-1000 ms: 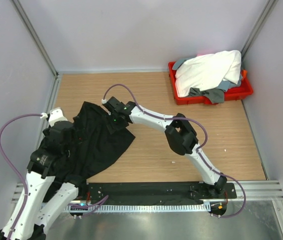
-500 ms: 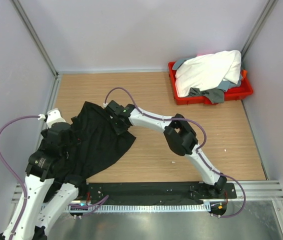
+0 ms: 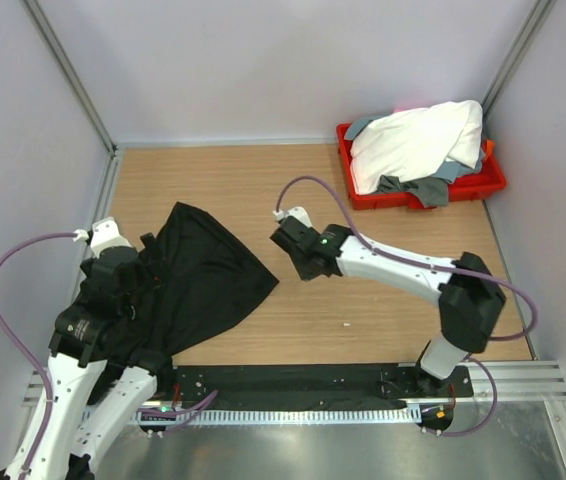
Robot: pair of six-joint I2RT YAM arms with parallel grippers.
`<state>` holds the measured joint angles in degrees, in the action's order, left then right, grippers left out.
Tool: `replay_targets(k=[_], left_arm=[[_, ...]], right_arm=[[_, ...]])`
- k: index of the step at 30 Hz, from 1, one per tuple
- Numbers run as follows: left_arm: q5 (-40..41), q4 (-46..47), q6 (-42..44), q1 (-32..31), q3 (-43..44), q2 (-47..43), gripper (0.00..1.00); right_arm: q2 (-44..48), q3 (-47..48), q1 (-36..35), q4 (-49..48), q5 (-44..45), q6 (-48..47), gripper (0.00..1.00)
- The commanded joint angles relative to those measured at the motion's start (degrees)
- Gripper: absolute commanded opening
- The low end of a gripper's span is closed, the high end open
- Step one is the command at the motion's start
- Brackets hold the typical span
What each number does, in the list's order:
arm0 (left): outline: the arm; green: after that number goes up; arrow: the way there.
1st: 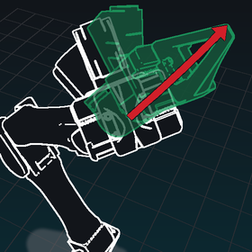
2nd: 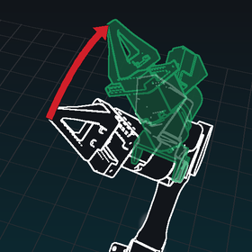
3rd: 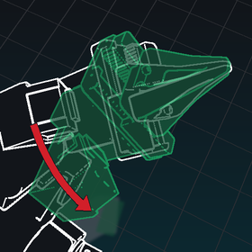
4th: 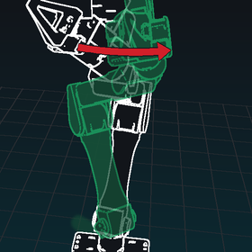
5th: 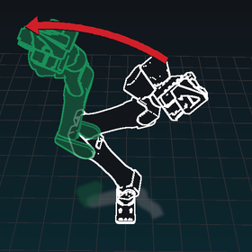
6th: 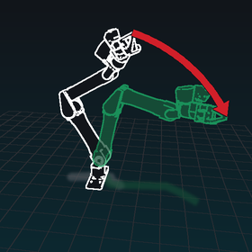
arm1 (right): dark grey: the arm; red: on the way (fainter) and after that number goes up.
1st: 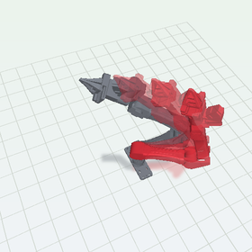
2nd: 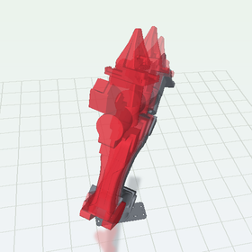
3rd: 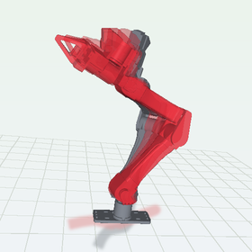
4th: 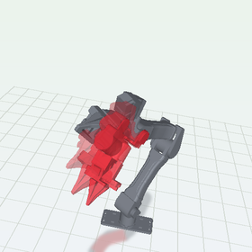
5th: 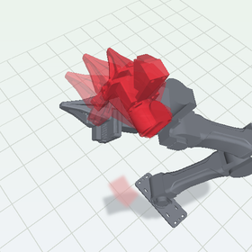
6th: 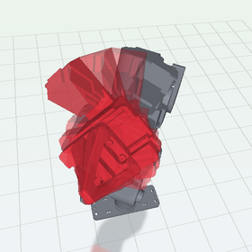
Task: Fold and stack the t-shirts
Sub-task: Move the tshirt to the center of the board
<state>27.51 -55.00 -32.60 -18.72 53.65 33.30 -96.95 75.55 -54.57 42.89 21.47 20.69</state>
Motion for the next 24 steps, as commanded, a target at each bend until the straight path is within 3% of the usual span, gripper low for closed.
replay_targets(k=[1, 5, 6, 10, 14, 17, 24], left_arm=[[-0.52, 2.71, 0.43, 0.26, -0.12, 0.19, 1.00], [-0.70, 2.71, 0.52, 0.35, 0.14, 1.33, 1.00], [-0.79, 2.53, 0.52, 0.44, 0.23, 1.59, 1.00], [-0.70, 2.62, 0.52, 0.44, 0.23, 1.86, 1.00], [-0.61, 2.62, 0.43, 0.53, 0.05, 1.59, 1.00], [-0.61, 2.62, 0.43, 0.70, 0.05, 1.77, 1.00], [-1.67, 3.23, 0.96, 2.11, -0.12, 1.77, 1.00]], right_arm=[[6.58, -8.30, 0.16, -3.14, 0.60, 4.36, 0.17], [7.74, -7.81, 0.16, -9.92, -8.36, 2.96, 0.66], [5.82, -6.13, 0.25, -10.81, -10.03, 2.52, 0.69], [-3.23, 5.90, 0.69, -12.23, -17.33, 0.06, 0.66], [-14.57, 21.53, 1.21, -9.68, -20.41, -1.79, 0.56], [-21.67, 28.66, 1.57, -7.65, -20.68, -2.49, 0.54], [-28.82, 33.00, 2.18, -5.54, -20.77, -3.99, 0.54]])
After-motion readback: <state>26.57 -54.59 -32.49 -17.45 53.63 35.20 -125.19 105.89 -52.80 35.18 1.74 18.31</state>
